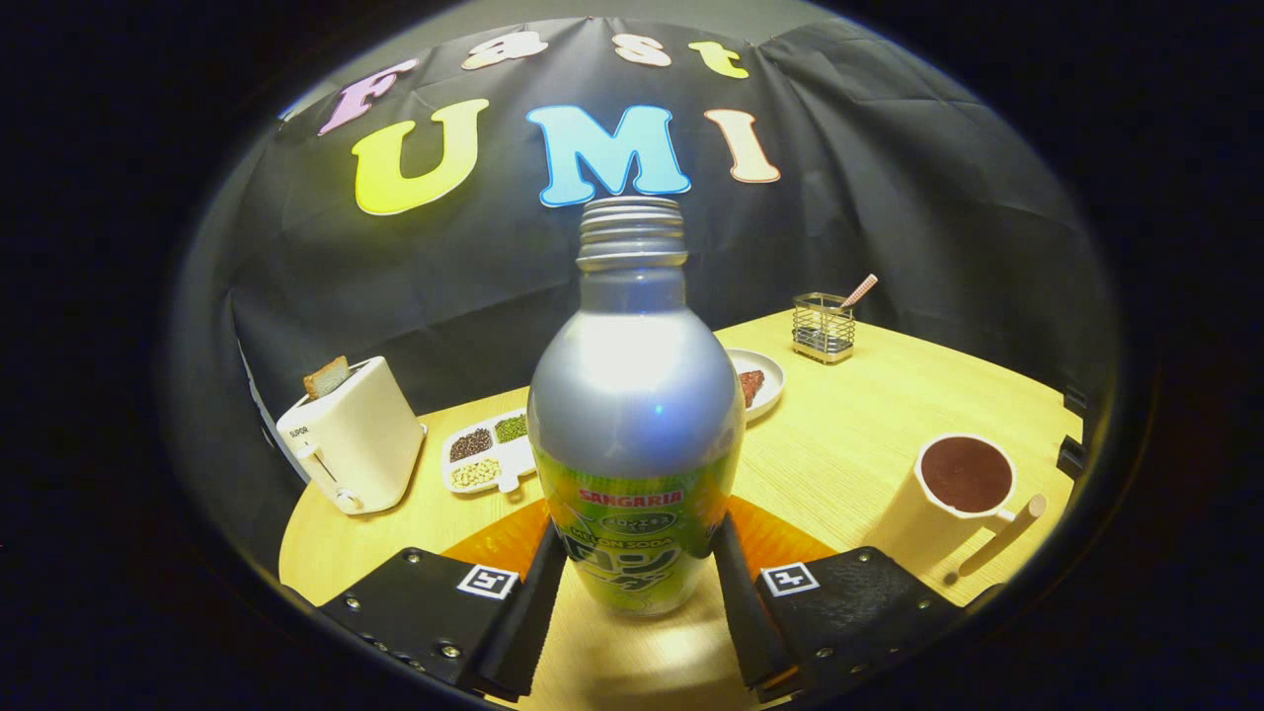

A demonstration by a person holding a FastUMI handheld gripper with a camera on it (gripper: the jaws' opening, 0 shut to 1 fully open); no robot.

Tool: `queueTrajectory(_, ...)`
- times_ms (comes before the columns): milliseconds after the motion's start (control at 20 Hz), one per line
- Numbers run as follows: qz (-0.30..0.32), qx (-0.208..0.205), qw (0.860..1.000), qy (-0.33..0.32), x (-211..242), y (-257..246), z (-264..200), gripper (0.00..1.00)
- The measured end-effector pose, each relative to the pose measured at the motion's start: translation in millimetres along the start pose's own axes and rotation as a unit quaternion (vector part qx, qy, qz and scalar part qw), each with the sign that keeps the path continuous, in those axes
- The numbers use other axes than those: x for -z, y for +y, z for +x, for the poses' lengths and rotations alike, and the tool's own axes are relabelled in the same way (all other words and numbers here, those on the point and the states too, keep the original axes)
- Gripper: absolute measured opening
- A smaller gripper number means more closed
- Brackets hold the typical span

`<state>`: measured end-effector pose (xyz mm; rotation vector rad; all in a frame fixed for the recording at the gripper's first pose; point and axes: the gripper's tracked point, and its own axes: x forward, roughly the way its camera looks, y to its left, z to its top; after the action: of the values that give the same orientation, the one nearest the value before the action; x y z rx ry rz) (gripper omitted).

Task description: Take the bottle from table, then pour the juice into the cup, finally place the bottle on the coaster

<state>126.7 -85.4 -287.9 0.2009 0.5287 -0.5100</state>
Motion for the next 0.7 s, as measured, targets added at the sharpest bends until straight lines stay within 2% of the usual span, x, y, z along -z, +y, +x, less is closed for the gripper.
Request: queueTrajectory(700,-0.031,0.008,0.999,-0.008,9,10,55,0.77)
